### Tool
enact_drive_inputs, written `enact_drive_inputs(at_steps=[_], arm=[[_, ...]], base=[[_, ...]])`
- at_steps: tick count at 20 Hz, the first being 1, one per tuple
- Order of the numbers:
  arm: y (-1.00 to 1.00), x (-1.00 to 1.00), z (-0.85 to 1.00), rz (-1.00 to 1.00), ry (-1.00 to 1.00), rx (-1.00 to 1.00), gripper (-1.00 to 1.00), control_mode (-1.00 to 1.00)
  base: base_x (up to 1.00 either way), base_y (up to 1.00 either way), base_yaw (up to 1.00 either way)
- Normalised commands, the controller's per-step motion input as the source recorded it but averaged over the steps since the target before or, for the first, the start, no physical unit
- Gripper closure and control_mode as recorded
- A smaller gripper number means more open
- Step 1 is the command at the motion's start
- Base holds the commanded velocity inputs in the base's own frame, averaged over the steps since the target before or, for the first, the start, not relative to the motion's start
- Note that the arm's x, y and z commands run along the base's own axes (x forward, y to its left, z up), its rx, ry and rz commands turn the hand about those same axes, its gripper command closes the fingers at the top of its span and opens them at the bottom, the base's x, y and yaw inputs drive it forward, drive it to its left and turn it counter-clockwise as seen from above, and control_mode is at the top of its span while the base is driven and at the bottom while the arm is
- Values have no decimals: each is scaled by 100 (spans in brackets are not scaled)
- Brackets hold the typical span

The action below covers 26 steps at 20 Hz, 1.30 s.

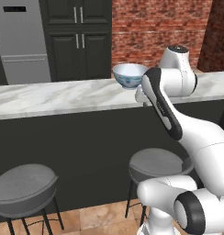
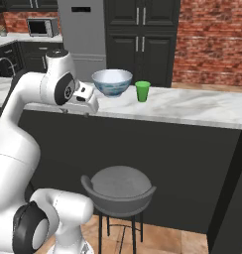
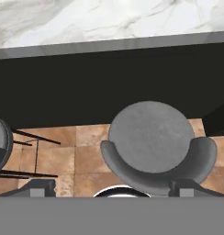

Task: Place the cup inside the bowl on the dining table and move the bowl to any counter.

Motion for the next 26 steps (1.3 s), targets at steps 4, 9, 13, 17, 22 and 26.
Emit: enact_drive_inputs(at_steps=[4,9,13,17,22,26], arm=[[-3,4,9,-6,0,-1,-100,-100],[-16,1,19,-1,0,-1,-100,-100],[-20,0,33,0,0,0,-100,-100],[-21,0,25,0,0,0,-100,-100],[-22,2,24,0,0,0,-100,-100],[-15,12,11,0,0,0,-100,-100]], base=[[0,0,0],[0,0,0],[0,0,0],[0,0,0],[0,0,0],[0,0,0]])
